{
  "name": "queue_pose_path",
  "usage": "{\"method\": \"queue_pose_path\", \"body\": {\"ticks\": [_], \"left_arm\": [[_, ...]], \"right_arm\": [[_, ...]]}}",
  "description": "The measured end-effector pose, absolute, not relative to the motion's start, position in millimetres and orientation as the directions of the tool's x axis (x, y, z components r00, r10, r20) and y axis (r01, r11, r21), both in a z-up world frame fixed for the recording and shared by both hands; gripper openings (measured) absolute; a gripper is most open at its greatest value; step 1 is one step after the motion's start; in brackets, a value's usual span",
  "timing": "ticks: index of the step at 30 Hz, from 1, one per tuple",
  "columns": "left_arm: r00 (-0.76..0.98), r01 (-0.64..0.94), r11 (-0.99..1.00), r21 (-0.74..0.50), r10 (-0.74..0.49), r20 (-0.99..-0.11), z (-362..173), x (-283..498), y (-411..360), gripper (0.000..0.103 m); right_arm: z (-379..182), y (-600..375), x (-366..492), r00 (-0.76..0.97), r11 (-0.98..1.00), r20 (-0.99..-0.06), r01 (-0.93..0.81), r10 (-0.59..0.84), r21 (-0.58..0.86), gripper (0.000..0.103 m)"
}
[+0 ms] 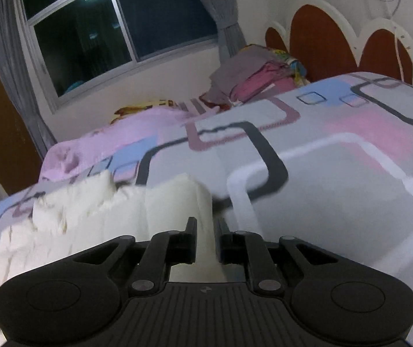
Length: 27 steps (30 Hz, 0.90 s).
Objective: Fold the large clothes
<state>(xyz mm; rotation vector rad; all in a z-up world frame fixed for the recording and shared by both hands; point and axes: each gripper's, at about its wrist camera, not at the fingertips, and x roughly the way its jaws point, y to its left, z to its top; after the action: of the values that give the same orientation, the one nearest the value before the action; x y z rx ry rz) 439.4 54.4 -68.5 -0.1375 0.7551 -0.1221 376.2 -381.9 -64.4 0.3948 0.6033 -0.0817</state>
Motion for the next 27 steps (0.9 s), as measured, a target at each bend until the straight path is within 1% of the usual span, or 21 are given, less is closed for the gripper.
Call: {"method": "queue_pose_path", "body": {"ticks": [2,4,5,7,9,11,12,16,18,19,20,21,23,24,25,26,27], "left_arm": [[0.719,0.063,0.984,-0.166,-0.16,-0.677,-66.3,457.6,50.6,0.063],[0.711,0.062,0.988,-0.14,-0.142,-0.689,-66.9,474.6,44.9,0.055],[0.706,0.064,0.988,-0.138,-0.142,-0.694,-67.9,479.9,43.5,0.046],[0.699,0.075,0.989,-0.127,-0.143,-0.7,-71.1,488.6,39.0,0.043],[0.678,0.096,0.992,-0.086,-0.128,-0.723,-81.7,497.5,33.8,0.035],[0.648,0.091,0.993,-0.076,-0.117,-0.752,-96.2,502.2,32.8,0.036],[0.646,0.092,0.993,-0.077,-0.119,-0.754,-100.3,500.8,33.1,0.036],[0.659,0.106,0.994,-0.019,-0.085,-0.748,-102.9,495.9,24.5,0.037],[0.658,0.076,0.997,-0.019,-0.065,-0.75,-96.5,494.7,27.8,0.047],[0.67,0.059,0.998,-0.013,-0.049,-0.74,-87.7,488.5,30.1,0.05],[0.695,0.05,0.999,-0.005,-0.038,-0.718,-77.7,479.8,31.8,0.06],[0.723,0.047,0.999,-0.008,-0.04,-0.69,-67.7,468.7,33.2,0.07],[0.75,0.072,0.997,-0.034,-0.077,-0.657,-52.9,447.8,32.9,0.074],[0.756,0.087,0.996,-0.037,-0.09,-0.649,-49.1,439.1,28.9,0.073],[0.755,0.111,0.993,-0.031,-0.105,-0.648,-47.8,431.8,23.1,0.072],[0.746,0.132,0.991,-0.03,-0.119,-0.655,-49.0,426.0,16.1,0.07],[0.736,0.148,0.988,-0.043,-0.138,-0.663,-51.4,423.2,10.5,0.068]], "right_arm": [[-61.7,-384.9,398.5,0.822,0.921,-0.565,0.167,0.066,0.351,0.013],[-61.4,-383.6,415.6,0.824,0.926,-0.56,0.14,0.087,0.35,0.013],[-61.9,-380.5,424.5,0.821,0.932,-0.562,0.117,0.103,0.342,0.013],[-67.8,-370.2,440.3,0.811,0.954,-0.57,0.054,0.13,0.294,0.013],[-85.6,-362.0,457.5,0.768,0.976,-0.63,0.03,0.115,0.214,0.013],[-111.9,-364.6,470.2,0.719,0.984,-0.693,0.075,0.06,0.162,0.013],[-125.3,-368.3,473.5,0.702,0.981,-0.708,0.069,0.081,0.181,0.013],[-127.2,-368.3,475.0,0.699,0.987,-0.711,0.048,0.077,0.155,0.013],[-117.0,-375.3,469.7,0.7,0.981,-0.711,0.079,0.072,0.177,0.013],[-107.2,-378.9,461.7,0.718,0.98,-0.695,0.102,0.049,0.174,0.013],[-94.8,-383.5,449.3,0.742,0.978,-0.67,0.116,0.031,0.174,0.014],[-82.5,-388.3,434.0,0.763,0.975,-0.646,0.113,0.039,0.192,0.017],[-66.7,-392.9,405.5,0.792,0.972,-0.609,0.109,0.043,0.209,0.072],[-61.8,-391.6,391.0,0.805,0.974,-0.592,0.091,0.052,0.209,0.073],[-59.0,-387.9,382.1,0.802,0.975,-0.593,0.071,0.071,0.212,0.073],[-58.9,-383.2,372.6,0.796,0.974,-0.598,0.051,0.094,0.22,0.07],[-61.0,-376.5,364.7,0.789,0.974,-0.603,0.029,0.115,0.225,0.063]]}}
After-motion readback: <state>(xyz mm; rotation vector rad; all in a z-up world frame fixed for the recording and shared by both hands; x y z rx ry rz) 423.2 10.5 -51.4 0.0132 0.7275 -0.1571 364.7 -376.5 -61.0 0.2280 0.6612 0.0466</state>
